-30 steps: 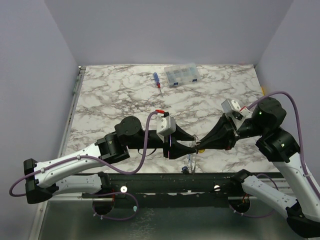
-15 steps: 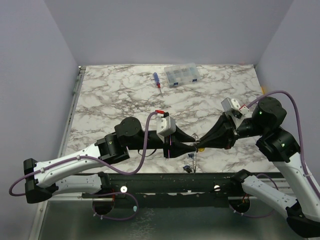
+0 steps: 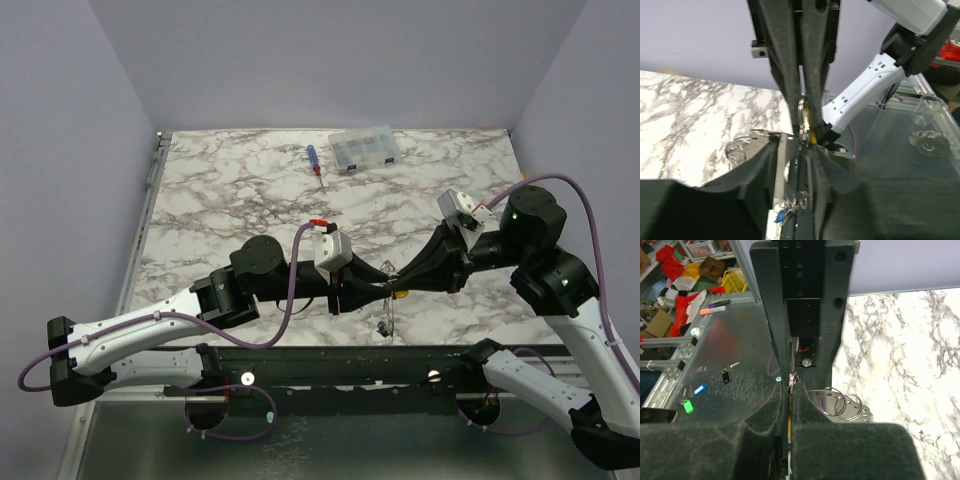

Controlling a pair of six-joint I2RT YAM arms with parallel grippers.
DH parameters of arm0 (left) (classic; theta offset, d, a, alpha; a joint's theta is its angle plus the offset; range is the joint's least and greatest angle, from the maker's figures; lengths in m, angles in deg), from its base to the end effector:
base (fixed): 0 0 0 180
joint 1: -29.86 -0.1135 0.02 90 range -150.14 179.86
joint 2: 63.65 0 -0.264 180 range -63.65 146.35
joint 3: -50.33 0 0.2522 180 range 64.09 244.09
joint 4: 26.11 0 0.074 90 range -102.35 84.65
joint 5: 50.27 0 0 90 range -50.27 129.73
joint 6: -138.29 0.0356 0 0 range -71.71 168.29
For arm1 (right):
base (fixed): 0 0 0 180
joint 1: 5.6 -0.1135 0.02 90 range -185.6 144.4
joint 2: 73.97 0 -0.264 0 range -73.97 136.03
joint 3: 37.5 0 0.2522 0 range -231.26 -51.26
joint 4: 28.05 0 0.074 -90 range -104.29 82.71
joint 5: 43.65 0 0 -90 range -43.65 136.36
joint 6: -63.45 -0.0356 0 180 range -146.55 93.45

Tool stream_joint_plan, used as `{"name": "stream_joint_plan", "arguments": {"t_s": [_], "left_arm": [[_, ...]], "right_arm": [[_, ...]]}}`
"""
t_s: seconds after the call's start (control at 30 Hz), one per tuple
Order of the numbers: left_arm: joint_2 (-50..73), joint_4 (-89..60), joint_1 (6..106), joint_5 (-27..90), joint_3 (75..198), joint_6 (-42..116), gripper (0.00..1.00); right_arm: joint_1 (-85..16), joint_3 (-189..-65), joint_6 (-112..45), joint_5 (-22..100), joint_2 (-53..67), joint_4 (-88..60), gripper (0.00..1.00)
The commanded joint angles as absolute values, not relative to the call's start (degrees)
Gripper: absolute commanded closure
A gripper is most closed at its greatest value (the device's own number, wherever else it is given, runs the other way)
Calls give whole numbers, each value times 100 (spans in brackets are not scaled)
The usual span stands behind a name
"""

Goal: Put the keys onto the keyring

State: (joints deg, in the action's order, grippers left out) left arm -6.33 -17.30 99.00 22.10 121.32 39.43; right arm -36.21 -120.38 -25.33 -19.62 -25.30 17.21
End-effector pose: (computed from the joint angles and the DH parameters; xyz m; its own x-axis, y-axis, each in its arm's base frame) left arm 0.0718 -0.2188 0.4045 -0.1239 -0.0871 -0.9885 0.9908 0.0445 -0.1281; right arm 0.1049 0.0998 0.4366 -0.1441 -0.0953 -0.9850 -0.9821 -0.1080 0.1541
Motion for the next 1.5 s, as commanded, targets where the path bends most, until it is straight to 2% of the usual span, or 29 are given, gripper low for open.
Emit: {"name": "stream_joint_plan", "arguments": {"t_s": [0.0, 0.1, 0.43, 0.67, 0.7, 0.87, 0.93, 1.03, 1.27, 1.4, 1.43, 1.47], "left_arm": [[-643, -2374, 9982, 2521, 12166, 3939, 58], [-643, -2369, 9982, 2568, 12166, 3958, 60], [-512, -2385, 9981, 2676, 12214, 4070, 100], [-570, -2462, 9981, 2971, 12121, 4233, 100], [-569, -2462, 9975, 3032, 12096, 4239, 100], [-662, -2581, 9981, 3374, 11984, 4211, 100], [-719, -2609, 9982, 3427, 11973, 4224, 100], [-736, -2606, 9979, 3470, 11959, 4252, 100], [-753, -2621, 9980, 3359, 11896, 4240, 100], [-808, -2664, 9974, 3301, 11860, 4259, 100], [-817, -2667, 9974, 3313, 11846, 4254, 100], [-823, -2675, 9977, 3321, 11835, 4257, 100]], "right_arm": [[-3622, -12143, -2356, -1829, -2443, 2004, 100], [-3626, -12148, -2347, -1824, -2456, 2046, 100], [-3625, -12157, -2347, -2060, -2376, 2152, 100], [-3619, -12113, -2415, -1970, -2521, 2016, 97], [-3618, -12093, -2440, -1937, -2557, 1970, 93], [-3623, -11924, -2610, -1765, -2725, 1818, 50], [-3622, -11882, -2628, -1681, -2782, 1835, 40], [-3622, -11843, -2637, -1570, -2872, 1833, 37], [-3625, -11780, -2721, -1185, -3013, 1792, 37], [-3621, -11690, -2933, -661, -3154, 1519, 31], [-3619, -11652, -2987, -539, -3198, 1418, 31], [-3618, -11614, -3059, -457, -3230, 1306, 38]]}}
